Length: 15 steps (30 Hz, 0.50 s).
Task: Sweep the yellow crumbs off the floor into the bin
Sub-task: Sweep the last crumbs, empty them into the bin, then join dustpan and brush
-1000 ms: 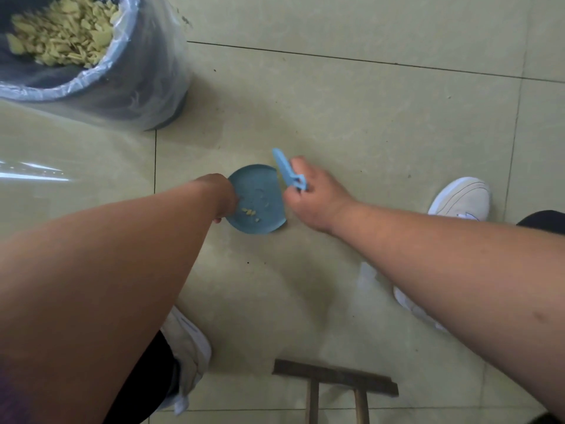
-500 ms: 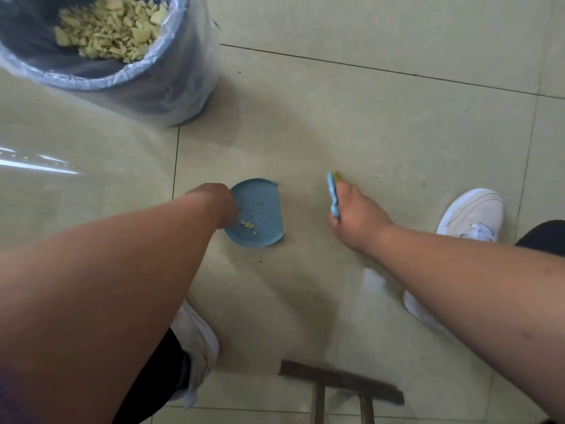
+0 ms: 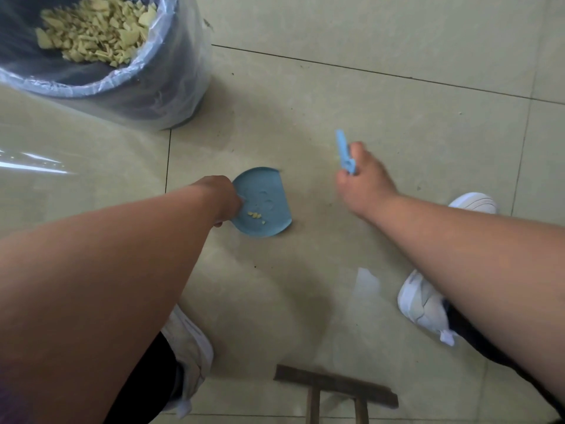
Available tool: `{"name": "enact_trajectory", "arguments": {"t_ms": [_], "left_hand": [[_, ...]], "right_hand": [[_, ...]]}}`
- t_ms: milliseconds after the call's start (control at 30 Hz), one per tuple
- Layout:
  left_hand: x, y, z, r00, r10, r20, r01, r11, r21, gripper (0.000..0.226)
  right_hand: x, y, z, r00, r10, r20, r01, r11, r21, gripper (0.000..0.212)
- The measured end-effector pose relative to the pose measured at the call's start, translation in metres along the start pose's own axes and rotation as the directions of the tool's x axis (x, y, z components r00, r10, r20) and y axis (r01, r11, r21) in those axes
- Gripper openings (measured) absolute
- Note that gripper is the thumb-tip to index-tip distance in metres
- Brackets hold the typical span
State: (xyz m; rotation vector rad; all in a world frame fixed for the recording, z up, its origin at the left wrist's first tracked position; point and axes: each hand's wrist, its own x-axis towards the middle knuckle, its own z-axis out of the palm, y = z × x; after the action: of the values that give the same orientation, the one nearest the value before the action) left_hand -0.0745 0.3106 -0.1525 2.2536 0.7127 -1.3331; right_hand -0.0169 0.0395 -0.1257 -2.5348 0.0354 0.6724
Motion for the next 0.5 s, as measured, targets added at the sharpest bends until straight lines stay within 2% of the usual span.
{"name": "enact_trajectory", "arguments": {"t_ms": [33, 100, 167, 233, 367, 433, 500], "left_hand": [[-0.001, 0.001, -0.001, 1.0, 0.002, 0.002, -0.002, 1.0, -0.002, 0.041], [-0.004, 0.004, -0.004, 1.0, 0.006, 0.004, -0.006, 1.0, 0.01, 0.04], [-0.008, 0.007, -0.006, 0.999, -0.013, 0.03, 0.012, 1.0, 0.018, 0.039], [-0.011, 0.009, -0.008, 0.998, -0.023, 0.06, 0.023, 1.0, 0.002, 0.04], [-0.01, 0.012, -0.007, 0.998, -0.024, 0.051, 0.022, 0.999, 0.032, 0.042], [-0.011, 0.017, -0.008, 0.999, -0.016, 0.05, 0.014, 0.999, 0.046, 0.042], [-0.01, 0.024, -0.007, 0.999, 0.007, 0.051, -0.009, 0.999, 0.036, 0.041]], "right_hand": [[0.008, 0.019, -0.014, 0.996, 0.054, -0.066, -0.057, 0.997, -0.052, 0.013], [0.019, 0.055, -0.038, 0.976, 0.14, -0.165, -0.171, 0.966, -0.193, 0.025], [0.021, 0.084, -0.053, 0.961, 0.203, -0.188, -0.254, 0.915, -0.313, 0.034], [0.02, 0.095, -0.054, 0.961, 0.235, -0.148, -0.273, 0.892, -0.36, 0.036], [0.011, 0.069, -0.021, 0.987, 0.163, 0.006, -0.153, 0.935, -0.321, 0.051], [0.005, 0.041, 0.005, 0.994, 0.042, 0.102, -0.013, 0.963, -0.271, 0.061], [-0.004, 0.01, 0.029, 0.965, -0.1, 0.244, 0.153, 0.966, -0.209, 0.057]]}}
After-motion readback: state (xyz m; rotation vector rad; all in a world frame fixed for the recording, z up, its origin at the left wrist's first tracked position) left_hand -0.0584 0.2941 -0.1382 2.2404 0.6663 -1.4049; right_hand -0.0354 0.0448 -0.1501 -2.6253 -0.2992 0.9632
